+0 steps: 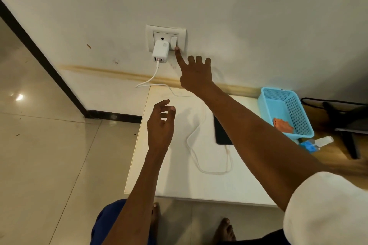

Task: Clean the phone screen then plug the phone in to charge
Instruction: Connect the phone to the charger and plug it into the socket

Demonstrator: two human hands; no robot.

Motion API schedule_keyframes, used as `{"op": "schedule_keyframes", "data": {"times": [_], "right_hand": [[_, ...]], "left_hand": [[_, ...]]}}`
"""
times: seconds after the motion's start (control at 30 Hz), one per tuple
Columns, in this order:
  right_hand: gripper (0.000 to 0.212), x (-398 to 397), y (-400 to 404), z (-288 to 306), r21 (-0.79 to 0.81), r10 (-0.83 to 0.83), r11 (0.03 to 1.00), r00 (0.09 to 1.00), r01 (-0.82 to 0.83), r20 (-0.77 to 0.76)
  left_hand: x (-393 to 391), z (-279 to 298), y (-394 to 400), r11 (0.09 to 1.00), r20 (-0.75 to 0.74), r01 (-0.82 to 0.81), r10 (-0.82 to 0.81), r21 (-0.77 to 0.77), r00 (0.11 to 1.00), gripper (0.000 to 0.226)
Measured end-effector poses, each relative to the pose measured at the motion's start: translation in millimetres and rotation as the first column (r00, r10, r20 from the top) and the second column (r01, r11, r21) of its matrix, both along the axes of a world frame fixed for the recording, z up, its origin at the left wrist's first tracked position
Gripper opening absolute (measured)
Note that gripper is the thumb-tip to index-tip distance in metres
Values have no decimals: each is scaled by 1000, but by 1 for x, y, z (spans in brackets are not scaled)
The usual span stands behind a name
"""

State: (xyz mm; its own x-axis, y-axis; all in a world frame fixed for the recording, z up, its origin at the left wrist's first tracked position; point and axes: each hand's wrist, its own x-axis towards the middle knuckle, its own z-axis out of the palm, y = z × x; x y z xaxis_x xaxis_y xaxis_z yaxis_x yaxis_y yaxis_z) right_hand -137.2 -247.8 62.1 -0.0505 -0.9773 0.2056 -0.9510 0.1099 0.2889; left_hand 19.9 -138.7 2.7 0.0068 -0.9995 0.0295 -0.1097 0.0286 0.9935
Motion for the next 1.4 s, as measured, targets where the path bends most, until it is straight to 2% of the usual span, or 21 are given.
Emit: {"op": "schedule_keyframes", "data": {"times": [0.3, 0.4, 0.5, 0.57, 0.63, 0.7, 0.8, 0.93, 1.03, 1.13, 1.2, 1.33, 1.4], "right_hand": [[77, 32, -7, 19, 169, -72, 982, 995, 83, -73], [76, 46, -15, 14, 179, -102, 977, 992, 115, -76], [72, 34, -12, 6, 181, -72, 982, 994, 56, 84], [65, 14, -6, 4, 175, -16, 984, 969, -29, 248], [66, -8, 4, 3, 164, 33, 982, 943, -92, 331], [61, -30, 22, -1, 185, 39, 976, 930, -113, 364], [47, -66, 60, -15, 232, 47, 966, 955, -118, 292], [50, -105, 98, -36, 356, -123, 934, 922, -17, 368], [72, -126, 117, -42, 459, -164, 888, 947, 19, 278], [91, -140, 128, -49, 524, 31, 850, 997, -60, 64], [99, -146, 130, -54, 549, 155, 829, 987, -106, -44], [105, -140, 133, -69, 585, 292, 794, 948, -167, -126], [104, -137, 133, -71, 598, 295, 786, 945, -158, -139]], "left_hand": [[-10, 1, 5, 1000, 10, 31, -31, 3, 999, 23], [-11, 1, 4, 999, 11, 36, -36, -9, 999, 23], [-7, 0, 1, 999, 23, 33, -34, 14, 999, 22], [-5, -2, 0, 999, 24, 34, -35, 35, 999, 20], [-3, -4, -1, 998, 33, 44, -46, 49, 998, 19], [-1, -6, -1, 996, 44, 61, -64, 61, 997, 17], [-4, -8, 0, 991, 71, 89, -96, 99, 993, 15], [-12, -13, 3, 978, 199, 141, -170, 152, 965, 14], [-22, -18, 8, 956, 382, 182, -261, 231, 887, 18], [-35, -22, 15, 938, 503, 187, -316, 291, 804, 21], [-40, -24, 17, 940, 567, 179, -320, 291, 759, 20], [-39, -33, 17, 939, 646, 204, -339, 277, 684, 21], [-38, -37, 16, 935, 672, 210, -353, 287, 651, 25]]}}
